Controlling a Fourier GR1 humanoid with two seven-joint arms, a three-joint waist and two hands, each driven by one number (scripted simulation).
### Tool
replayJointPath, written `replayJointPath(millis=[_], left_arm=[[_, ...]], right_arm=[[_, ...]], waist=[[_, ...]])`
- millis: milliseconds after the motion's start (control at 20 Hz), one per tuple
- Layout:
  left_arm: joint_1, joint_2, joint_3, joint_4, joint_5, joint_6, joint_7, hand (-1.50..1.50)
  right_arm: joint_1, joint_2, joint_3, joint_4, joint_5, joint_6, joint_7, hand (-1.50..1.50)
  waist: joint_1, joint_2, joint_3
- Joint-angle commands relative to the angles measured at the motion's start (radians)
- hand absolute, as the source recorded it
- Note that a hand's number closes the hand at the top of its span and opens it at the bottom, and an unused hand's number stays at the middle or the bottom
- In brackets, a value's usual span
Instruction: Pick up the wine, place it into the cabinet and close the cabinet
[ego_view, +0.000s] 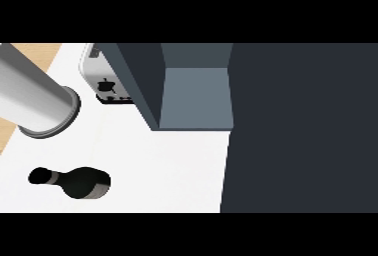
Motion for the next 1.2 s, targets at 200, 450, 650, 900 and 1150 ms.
replayJointPath(millis=[200,450,650,900,1150], left_arm=[[-0.073,0.024,0.0,-0.121,-0.054,0.068,0.121,-1.5],[-0.072,0.029,-0.018,-0.11,-0.085,0.097,0.152,-1.5],[-0.086,0.014,-0.006,-0.041,-0.049,0.079,0.114,-1.5],[-0.138,0.007,0.067,0.034,-0.047,0.104,0.076,-1.5],[-0.142,0.008,0.1,0.053,-0.05,0.112,0.109,-1.5]], right_arm=[[-0.181,-0.042,-0.086,-0.148,-0.085,-0.094,0.263,-1.5],[-0.216,-0.025,-0.035,-0.15,-0.015,-0.121,0.302,-1.5],[-0.279,-0.056,-0.127,-0.119,-0.098,-0.11,0.341,-1.5],[-0.31,-0.081,-0.183,-0.14,-0.138,-0.103,0.398,-1.5],[-0.385,-0.075,-0.122,-0.162,-0.064,-0.15,0.47,-1.5]], waist=[[-0.005,-0.001,-0.001],[-0.002,-0.001,-0.001],[-0.002,0.0,0.0],[-0.005,0.0,0.0],[-0.004,-0.001,-0.001]])
